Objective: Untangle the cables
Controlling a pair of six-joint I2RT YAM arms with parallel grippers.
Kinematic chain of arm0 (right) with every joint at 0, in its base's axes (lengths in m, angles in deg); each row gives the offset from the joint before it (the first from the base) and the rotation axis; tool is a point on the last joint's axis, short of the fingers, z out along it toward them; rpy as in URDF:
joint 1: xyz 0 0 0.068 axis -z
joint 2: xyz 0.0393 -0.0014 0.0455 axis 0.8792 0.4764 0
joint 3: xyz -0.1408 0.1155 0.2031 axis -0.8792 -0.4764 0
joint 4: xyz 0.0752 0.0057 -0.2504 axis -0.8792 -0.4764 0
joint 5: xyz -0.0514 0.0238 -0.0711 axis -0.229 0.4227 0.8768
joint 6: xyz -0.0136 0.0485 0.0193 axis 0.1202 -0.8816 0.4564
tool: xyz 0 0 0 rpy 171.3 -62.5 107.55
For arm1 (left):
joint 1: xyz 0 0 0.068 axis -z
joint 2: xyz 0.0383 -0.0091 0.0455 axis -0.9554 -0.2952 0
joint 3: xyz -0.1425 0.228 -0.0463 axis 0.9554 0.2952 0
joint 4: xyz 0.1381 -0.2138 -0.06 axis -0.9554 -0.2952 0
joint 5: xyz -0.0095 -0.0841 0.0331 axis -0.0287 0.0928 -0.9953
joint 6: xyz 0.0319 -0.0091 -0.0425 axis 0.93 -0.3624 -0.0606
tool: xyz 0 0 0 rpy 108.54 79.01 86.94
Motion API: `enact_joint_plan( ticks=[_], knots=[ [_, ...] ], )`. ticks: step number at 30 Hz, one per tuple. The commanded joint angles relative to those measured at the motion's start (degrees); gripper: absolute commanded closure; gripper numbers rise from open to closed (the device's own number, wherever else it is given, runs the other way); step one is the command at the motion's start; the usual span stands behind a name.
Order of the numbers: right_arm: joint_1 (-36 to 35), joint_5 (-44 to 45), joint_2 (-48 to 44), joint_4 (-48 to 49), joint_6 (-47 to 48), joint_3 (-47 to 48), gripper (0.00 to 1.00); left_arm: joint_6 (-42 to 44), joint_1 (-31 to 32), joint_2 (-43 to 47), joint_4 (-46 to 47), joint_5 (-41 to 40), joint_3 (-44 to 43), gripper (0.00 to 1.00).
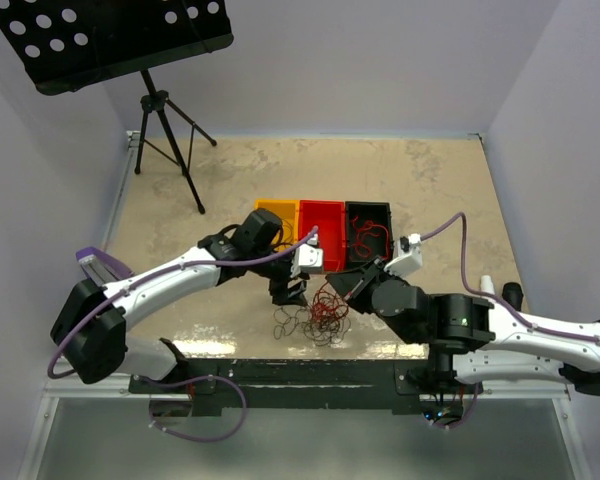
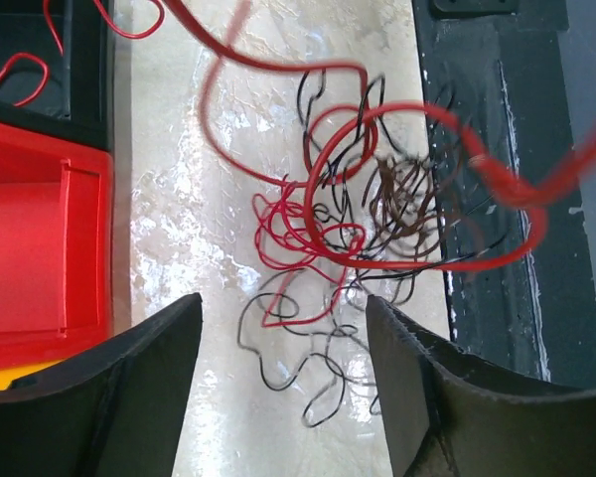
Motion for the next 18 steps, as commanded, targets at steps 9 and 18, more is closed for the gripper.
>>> enact_joint_plan(
  ticks=[9, 18],
  knots=[
    [-0.95, 0.33, -0.75, 8.74, 12.61, 9.06, 1.0, -5.83, -4.64, 0.12, 5.53, 12.1, -0.23, 0.34],
    [-0.96, 0.33, -3.21, 11.99, 15.16, 8.71, 1.0, 1.62, -9.4, -2.07, -4.12, 30.15, -2.33, 0.53]
  ],
)
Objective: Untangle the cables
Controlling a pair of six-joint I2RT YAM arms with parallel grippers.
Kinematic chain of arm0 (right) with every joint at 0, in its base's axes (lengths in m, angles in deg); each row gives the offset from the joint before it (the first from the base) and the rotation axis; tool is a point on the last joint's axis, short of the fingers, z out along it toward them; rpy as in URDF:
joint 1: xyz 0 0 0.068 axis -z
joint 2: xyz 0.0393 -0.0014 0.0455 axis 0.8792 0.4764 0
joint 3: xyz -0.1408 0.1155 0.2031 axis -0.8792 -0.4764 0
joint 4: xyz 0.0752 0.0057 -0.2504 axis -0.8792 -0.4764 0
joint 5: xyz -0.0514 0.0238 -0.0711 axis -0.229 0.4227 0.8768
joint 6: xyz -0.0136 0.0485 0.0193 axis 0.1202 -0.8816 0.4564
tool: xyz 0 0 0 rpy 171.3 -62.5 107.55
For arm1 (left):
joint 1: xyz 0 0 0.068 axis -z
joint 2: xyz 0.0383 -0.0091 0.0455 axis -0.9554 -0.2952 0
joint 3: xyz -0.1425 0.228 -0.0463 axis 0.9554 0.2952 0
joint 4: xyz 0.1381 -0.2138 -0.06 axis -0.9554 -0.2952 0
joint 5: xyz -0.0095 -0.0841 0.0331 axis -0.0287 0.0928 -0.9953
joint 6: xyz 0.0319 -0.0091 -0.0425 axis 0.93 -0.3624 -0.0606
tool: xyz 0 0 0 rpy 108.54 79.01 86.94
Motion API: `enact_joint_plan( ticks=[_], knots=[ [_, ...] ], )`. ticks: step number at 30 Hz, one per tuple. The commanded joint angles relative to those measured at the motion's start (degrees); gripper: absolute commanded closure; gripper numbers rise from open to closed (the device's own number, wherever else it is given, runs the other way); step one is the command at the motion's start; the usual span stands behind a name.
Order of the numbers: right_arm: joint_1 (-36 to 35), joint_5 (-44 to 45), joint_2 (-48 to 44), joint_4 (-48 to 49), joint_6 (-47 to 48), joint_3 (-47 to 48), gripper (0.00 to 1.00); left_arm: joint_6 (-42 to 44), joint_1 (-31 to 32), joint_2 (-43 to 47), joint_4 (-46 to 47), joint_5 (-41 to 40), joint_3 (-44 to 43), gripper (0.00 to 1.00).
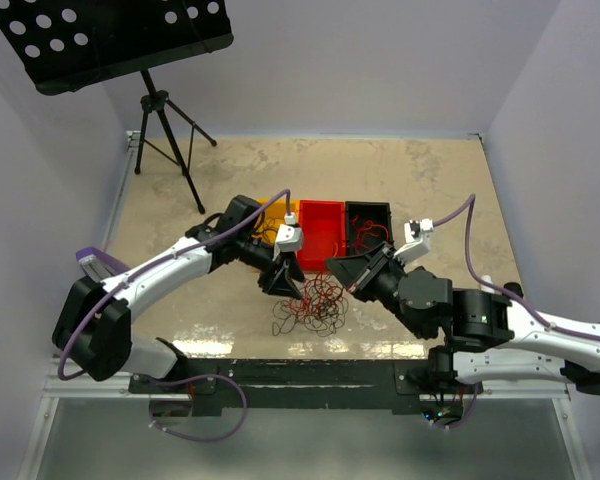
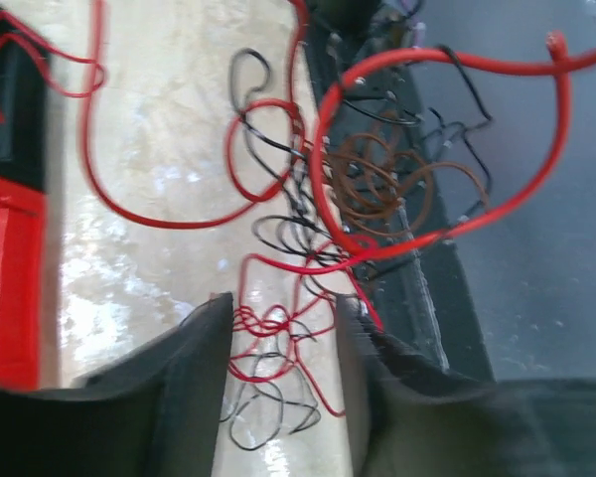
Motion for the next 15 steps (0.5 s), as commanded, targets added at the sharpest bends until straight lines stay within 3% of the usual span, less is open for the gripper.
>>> enact_joint_plan(
  ticks=[1, 3, 15],
  knots=[
    [-0.21, 0.72, -2.12, 4.93, 2.64, 1.87, 1.0, 6.22, 0.24, -1.02, -5.96, 8.89, -3.06, 0.67],
    [-0.21, 1.08, -2.73, 5.29, 3.6, 2.57, 1.0, 8.76, 0.24, -1.73, -8.95, 6.78, -4.37, 1.0],
    [-0.21, 2.75, -2.12, 2.39, 7.65, 8.81, 1.0, 18.09, -1.17, 0.03, -19.07, 2.47, -5.26, 1.0]
  ],
)
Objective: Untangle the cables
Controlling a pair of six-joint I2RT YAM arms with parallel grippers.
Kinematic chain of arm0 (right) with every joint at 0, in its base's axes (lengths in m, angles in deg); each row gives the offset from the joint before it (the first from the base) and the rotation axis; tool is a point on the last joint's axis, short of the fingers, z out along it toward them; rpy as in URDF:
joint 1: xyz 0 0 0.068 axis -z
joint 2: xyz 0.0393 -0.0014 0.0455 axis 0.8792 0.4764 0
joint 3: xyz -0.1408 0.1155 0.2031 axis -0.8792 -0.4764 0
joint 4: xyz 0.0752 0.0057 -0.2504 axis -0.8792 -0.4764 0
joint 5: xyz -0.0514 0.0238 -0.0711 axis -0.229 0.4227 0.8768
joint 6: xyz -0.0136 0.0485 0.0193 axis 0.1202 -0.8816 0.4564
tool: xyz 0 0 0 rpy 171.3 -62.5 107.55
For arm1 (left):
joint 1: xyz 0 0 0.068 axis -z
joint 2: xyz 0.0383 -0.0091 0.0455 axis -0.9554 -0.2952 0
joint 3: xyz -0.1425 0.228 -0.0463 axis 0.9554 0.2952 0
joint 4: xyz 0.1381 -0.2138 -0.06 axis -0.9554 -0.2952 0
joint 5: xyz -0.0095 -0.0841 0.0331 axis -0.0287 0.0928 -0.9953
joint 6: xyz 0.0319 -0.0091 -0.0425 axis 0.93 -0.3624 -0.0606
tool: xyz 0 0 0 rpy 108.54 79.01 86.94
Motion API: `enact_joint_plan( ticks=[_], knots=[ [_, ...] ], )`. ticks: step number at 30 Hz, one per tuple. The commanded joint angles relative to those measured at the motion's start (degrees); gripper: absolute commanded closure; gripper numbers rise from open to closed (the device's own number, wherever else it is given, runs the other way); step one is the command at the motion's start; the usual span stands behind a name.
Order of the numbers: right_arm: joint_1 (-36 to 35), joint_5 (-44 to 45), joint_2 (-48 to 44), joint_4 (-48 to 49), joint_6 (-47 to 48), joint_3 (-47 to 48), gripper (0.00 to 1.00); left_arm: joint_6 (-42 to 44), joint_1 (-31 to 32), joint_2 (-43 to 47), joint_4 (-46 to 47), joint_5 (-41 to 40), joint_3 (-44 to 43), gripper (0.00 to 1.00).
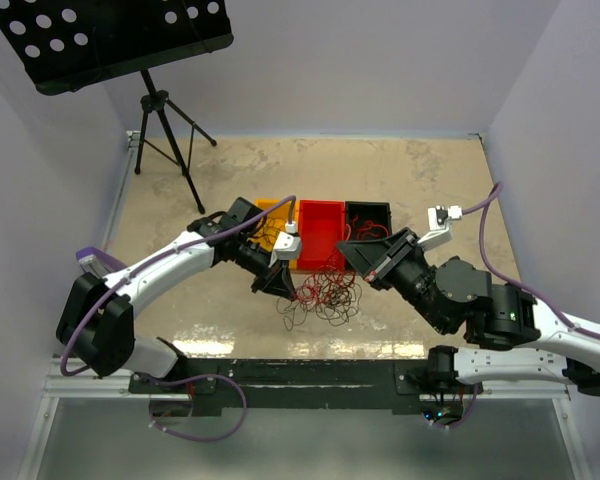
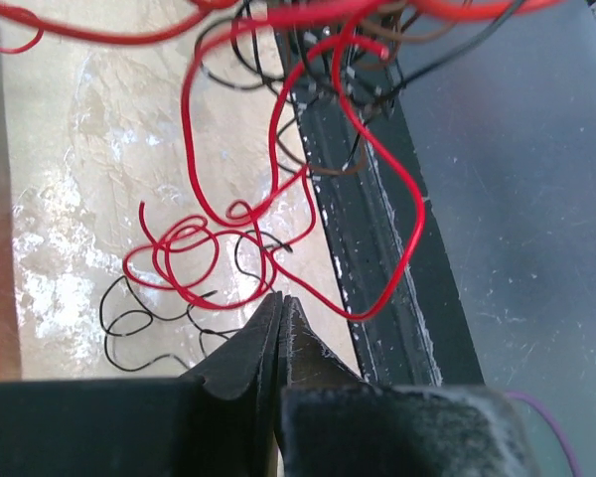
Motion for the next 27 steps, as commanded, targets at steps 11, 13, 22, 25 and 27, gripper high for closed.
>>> enact_joint_plan(
  ticks=[11, 13, 22, 25, 27],
  knots=[
    [-0.21, 1.78, 0.44, 1.43, 2.67, 2.54, 1.0, 11.44, -3.02, 7.95, -3.47, 3.6, 2.39, 0.25],
    [-0.21, 1.7, 0.88, 1.96, 2.84, 2.8, 1.0, 9.68, -3.02, 7.51, -1.72, 3.25, 2.48, 0.25],
    [-0.21, 3.28, 0.8, 1.78, 3.99, 6.84, 1.0, 4.32, -0.56, 6.11, 12.08, -6.94, 11.09, 0.02],
    [-0.21, 3.54, 0.44, 1.35, 3.81, 8.25, 1.0, 3.87, 3.47, 3.83, 15.42, -11.49, 11.97, 0.0],
    [-0.21, 3.63, 0.27, 0.3, 3.2, 8.78, 1.0, 3.96, 6.72, 2.16, 18.93, -15.8, 13.37, 0.0]
  ],
)
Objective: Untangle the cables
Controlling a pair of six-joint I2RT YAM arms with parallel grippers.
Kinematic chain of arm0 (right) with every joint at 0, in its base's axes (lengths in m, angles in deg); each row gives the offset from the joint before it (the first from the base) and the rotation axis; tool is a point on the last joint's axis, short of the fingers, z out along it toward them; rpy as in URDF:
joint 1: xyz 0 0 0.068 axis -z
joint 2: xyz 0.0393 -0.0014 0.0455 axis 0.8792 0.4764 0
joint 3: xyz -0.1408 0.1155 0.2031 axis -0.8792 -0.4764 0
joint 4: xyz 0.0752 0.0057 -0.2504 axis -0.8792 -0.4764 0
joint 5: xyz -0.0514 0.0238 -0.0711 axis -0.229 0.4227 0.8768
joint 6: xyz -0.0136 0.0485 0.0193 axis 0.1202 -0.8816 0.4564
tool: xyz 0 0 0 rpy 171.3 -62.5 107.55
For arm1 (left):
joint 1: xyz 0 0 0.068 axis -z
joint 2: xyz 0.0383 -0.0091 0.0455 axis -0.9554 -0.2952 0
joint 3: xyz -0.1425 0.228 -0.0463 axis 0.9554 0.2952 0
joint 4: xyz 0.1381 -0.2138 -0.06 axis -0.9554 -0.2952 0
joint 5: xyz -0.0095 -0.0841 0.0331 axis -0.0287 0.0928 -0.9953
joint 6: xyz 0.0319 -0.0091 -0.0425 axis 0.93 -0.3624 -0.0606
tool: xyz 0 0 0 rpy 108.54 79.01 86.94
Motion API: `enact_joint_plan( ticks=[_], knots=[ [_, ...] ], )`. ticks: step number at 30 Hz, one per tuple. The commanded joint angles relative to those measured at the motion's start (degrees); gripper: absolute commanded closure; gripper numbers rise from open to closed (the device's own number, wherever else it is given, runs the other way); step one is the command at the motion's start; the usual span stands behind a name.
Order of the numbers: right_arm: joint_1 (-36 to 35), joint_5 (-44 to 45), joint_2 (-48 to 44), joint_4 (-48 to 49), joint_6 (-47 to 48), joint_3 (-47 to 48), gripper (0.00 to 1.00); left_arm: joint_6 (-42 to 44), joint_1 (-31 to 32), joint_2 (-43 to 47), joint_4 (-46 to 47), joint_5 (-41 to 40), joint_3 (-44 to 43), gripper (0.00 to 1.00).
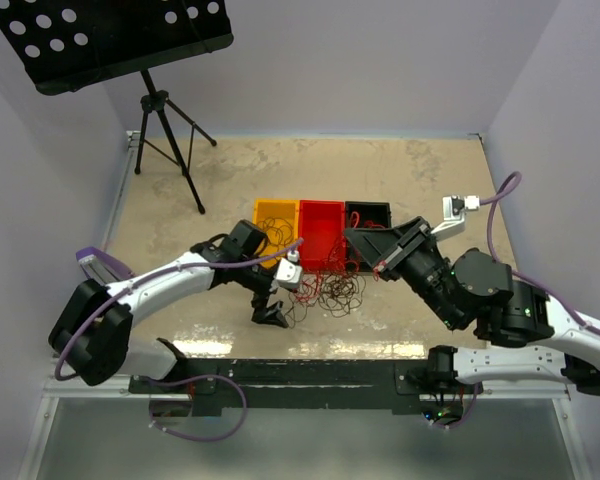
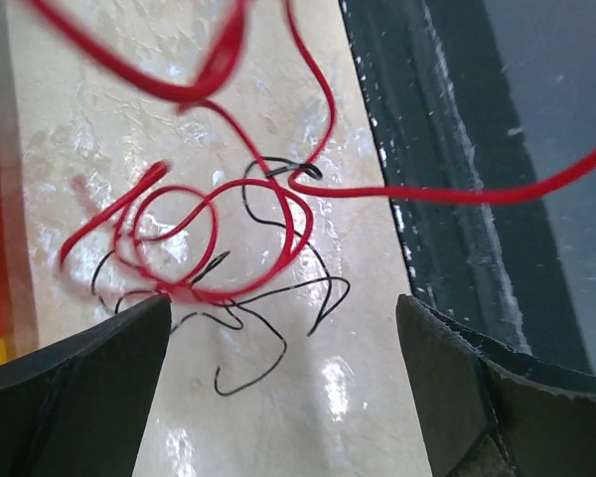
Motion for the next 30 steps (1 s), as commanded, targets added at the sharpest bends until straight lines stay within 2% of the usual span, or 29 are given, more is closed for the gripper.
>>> enact_joint_plan(
  ticks=[1, 2, 3, 4, 7, 10, 11, 15, 21, 24, 25, 27, 30],
  knots=[
    [-0.21, 2.17, -1.5, 0.44, -0.06, 3.34, 1.0, -0.95, 6.19, -3.59, 11.44, -8.19, 2.2, 0.0],
    [-0.21, 2.34, -1.77, 0.18, -0.5, 3.08, 1.0, -2.44, 6.37, -4.82, 13.11, -8.99, 2.21, 0.0],
    [-0.3, 2.25, -2.29, 0.09, -1.11, 2.38, 1.0, -2.8, 6.46, -6.05, 13.83, -9.6, 1.86, 0.05],
    [-0.3, 2.34, -2.73, 0.0, -1.38, 2.02, 1.0, -2.11, 6.55, -8.07, 13.49, -10.04, 1.25, 0.14],
    [-0.21, 3.22, -3.88, -1.84, -2.43, 1.93, 1.0, -1.4, 6.55, -10.89, 13.22, -13.47, 0.54, 0.48],
    [-0.21, 4.45, -4.58, -3.77, -2.44, 3.25, 1.0, -1.48, 6.55, -11.34, 14.09, -16.37, 0.89, 0.9],
    [-0.21, 4.97, -4.84, -4.13, -2.17, 3.77, 1.0, -2.01, 6.55, -11.25, 15.32, -17.6, 1.24, 0.97],
    [-0.3, 6.73, -4.58, -6.93, -1.82, 6.32, 1.0, -2.45, 6.55, -11.69, 16.12, -18.75, 1.07, 1.0],
    [-0.21, 8.14, -4.23, -12.3, -4.71, 7.56, 1.0, 0.45, 5.85, -9.24, 12.52, -20.24, 0.1, 0.99],
    [-0.21, 8.84, -4.06, -15.63, -6.65, 6.86, 1.0, 1.59, 5.67, -5.46, 10.5, -20.07, 0.27, 0.66],
    [-0.21, 9.28, -3.97, -17.12, -7.52, 6.59, 1.0, 1.94, 5.76, -4.14, 10.15, -19.55, 0.19, 0.6],
    [-0.21, 10.07, -3.7, -19.76, -10.07, 6.07, 1.0, 2.29, 5.85, -2.03, 9.36, -17.97, -0.51, 0.54],
    [-0.3, 11.04, -3.44, -22.67, -12.89, 4.75, 1.0, 3.09, 6.63, -1.58, 5.58, -16.55, -4.11, 0.52]
  ],
)
